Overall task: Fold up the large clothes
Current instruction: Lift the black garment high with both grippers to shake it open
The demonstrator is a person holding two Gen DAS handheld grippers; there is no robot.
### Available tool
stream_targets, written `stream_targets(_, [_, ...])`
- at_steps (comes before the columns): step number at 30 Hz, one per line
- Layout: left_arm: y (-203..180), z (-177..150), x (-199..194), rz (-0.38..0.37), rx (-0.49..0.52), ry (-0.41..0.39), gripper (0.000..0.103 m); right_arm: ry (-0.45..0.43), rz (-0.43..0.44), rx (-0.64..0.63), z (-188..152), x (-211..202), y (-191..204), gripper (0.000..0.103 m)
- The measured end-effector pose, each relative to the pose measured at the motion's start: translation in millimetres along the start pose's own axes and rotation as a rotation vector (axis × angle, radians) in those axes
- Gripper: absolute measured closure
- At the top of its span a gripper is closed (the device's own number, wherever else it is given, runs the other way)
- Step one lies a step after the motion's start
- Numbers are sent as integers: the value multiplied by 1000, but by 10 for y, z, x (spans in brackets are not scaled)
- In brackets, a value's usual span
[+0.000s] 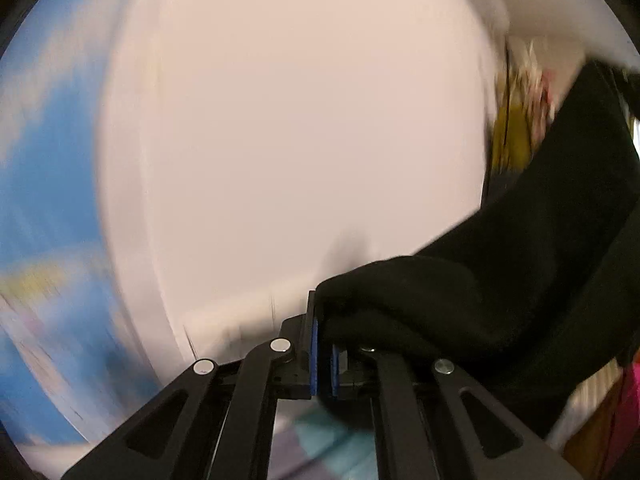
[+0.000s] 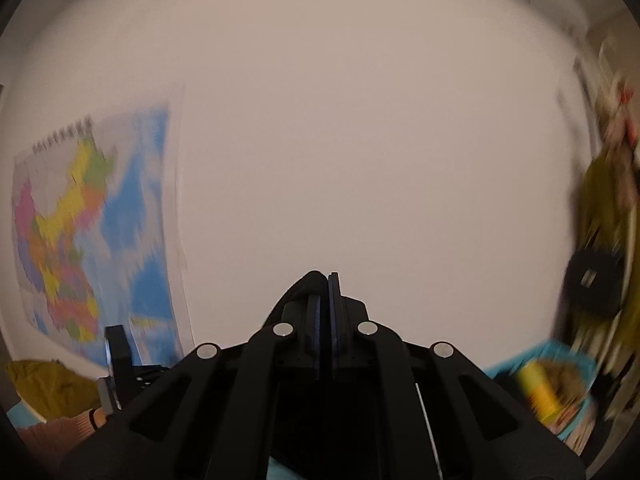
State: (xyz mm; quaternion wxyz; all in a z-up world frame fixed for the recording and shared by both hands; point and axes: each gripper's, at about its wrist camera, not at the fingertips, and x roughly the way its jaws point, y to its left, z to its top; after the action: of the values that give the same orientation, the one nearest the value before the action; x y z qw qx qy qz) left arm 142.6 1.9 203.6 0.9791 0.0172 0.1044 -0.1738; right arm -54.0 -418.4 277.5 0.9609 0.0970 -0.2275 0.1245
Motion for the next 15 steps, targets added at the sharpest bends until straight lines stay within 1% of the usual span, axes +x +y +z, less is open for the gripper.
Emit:
stream_targets(1, [17,177,-212,2,-8,-53,100,-34,-5,-11,119,-187,18,99])
stream_targets(2, [15,275,-439,8,-14,-93,100,-72,-12,-27,252,-410,62,99])
stream_targets(3, [29,391,-760,20,-17,-151,100,-106,-10,-41,365,-641,114,99])
stream_targets(4, [35,446,-1007,33,-11,-197,100,-122,-11,-51,408,-746,152,100])
stream_targets(5, [40,500,-1328,63,-1,-247,100,-145,-11,-65,486,-949,211,99])
stream_targets(6, [37,515,-1551,89,4,-272,100,-162,5,-66,543,-1138,266,100])
stream_targets(7, [69,532,-1900,116,8,-302,100,-174,20,-70,577,-1308,330,100])
stream_targets(8, [121,533,-2125,134,9,-323,100,-179,30,-72,592,-1414,381,100])
stream_targets(9, [54,564,-2321,163,20,-340,100,-191,63,-72,591,-1590,446,100])
stream_targets(10, [78,515,-2707,196,39,-364,100,-195,83,-65,592,-1660,496,100])
stream_targets(11, [-113,502,-2793,212,44,-375,100,-197,132,-57,554,-1817,570,100])
stream_targets(12, [-121,438,-3124,253,62,-379,100,-199,158,-59,523,-1877,639,100])
stream_targets(14, [-194,370,-3422,292,87,-371,100,-196,225,-49,411,-2057,762,100])
stream_targets(15, [-211,361,-3503,303,94,-364,100,-187,269,-29,359,-2129,807,100])
